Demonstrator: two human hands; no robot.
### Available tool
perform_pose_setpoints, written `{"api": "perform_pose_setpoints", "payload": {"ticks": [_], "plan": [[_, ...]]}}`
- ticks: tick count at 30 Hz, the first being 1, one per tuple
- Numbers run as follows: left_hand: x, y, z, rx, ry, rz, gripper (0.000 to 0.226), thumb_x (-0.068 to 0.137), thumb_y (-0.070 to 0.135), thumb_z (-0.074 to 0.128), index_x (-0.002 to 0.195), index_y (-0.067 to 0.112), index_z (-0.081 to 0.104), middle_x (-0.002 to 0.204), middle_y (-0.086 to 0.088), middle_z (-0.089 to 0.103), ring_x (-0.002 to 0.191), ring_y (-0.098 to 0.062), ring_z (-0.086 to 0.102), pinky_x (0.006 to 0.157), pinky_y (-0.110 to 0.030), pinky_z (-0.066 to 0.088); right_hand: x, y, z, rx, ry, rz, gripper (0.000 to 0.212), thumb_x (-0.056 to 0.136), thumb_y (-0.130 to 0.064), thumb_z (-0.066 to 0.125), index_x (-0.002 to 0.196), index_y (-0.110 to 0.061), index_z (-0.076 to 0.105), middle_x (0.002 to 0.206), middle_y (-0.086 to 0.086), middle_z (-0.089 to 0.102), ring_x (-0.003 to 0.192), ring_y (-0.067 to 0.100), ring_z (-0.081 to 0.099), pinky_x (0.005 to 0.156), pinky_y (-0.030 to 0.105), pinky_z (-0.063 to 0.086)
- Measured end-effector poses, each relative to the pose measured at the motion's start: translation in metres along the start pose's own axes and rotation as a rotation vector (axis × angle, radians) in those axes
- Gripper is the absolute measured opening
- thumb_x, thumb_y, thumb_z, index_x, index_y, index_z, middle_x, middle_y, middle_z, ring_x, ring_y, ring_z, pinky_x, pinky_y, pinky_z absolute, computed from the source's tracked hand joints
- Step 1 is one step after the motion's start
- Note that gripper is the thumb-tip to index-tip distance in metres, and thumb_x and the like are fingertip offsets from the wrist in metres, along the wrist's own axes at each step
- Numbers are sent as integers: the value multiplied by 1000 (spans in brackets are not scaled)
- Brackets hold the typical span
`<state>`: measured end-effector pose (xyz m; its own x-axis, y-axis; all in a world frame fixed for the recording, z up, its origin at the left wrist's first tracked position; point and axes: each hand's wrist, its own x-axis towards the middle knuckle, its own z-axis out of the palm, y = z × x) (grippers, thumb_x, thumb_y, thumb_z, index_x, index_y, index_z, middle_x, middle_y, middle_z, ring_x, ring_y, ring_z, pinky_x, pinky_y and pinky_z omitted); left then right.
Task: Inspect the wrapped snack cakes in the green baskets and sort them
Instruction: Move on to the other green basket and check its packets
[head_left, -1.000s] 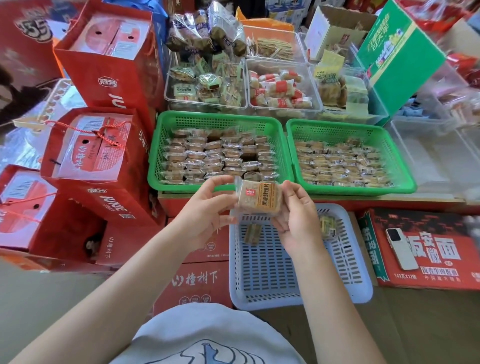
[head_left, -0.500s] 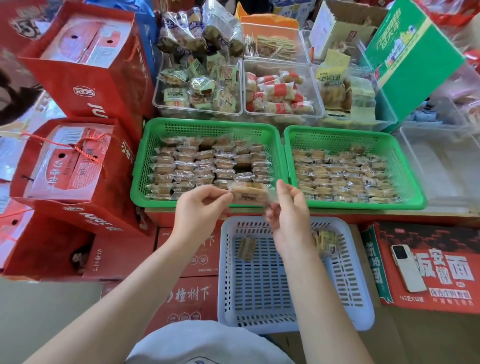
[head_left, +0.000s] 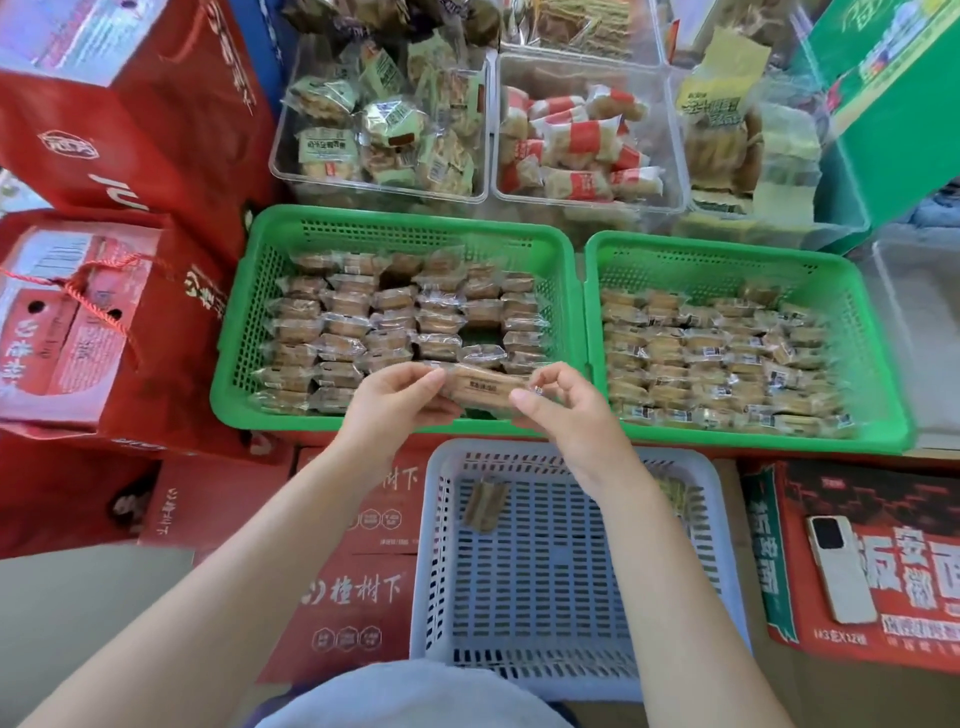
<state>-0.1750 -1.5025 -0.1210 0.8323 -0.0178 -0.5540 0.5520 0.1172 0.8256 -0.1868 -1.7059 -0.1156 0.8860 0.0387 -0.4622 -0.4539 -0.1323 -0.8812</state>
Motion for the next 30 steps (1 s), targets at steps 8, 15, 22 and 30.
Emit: {"api": "perform_pose_setpoints", "payload": {"ticks": [8,15,22,30], "plan": [[71,-24,-8,1227,-28,342,55,105,41,44,156,24,33,165,-4,24,153,-23,16,123,-42,15,81,-24,-2,-100,288,5,27,79,-42,75,91,-22,61,106,0,67,94,25,70,89,46,55],[92,-39,-12,1501,-96,309,66,105,53,26,162,26,8,170,-1,-6,156,-20,-12,125,-48,-6,126,-10,31,-902,339,-204,23,91,-39,65,88,-20,52,97,2,50,88,23,50,64,32,41],[114,-33,-12,1548,-132,334,69,105,54,25,162,18,7,170,-3,-4,156,-21,-12,125,-50,-5,150,20,52,-1261,231,-248,31,95,-44,61,109,-16,64,119,13,51,110,30,50,85,44,50],[119,-35,-3,1570,-186,463,64,105,52,26,161,33,3,169,-4,-15,154,-27,-18,123,-52,-8,171,7,40,-1095,371,-370,19,96,-9,55,110,-5,68,105,12,59,101,30,54,78,42,50]]}}
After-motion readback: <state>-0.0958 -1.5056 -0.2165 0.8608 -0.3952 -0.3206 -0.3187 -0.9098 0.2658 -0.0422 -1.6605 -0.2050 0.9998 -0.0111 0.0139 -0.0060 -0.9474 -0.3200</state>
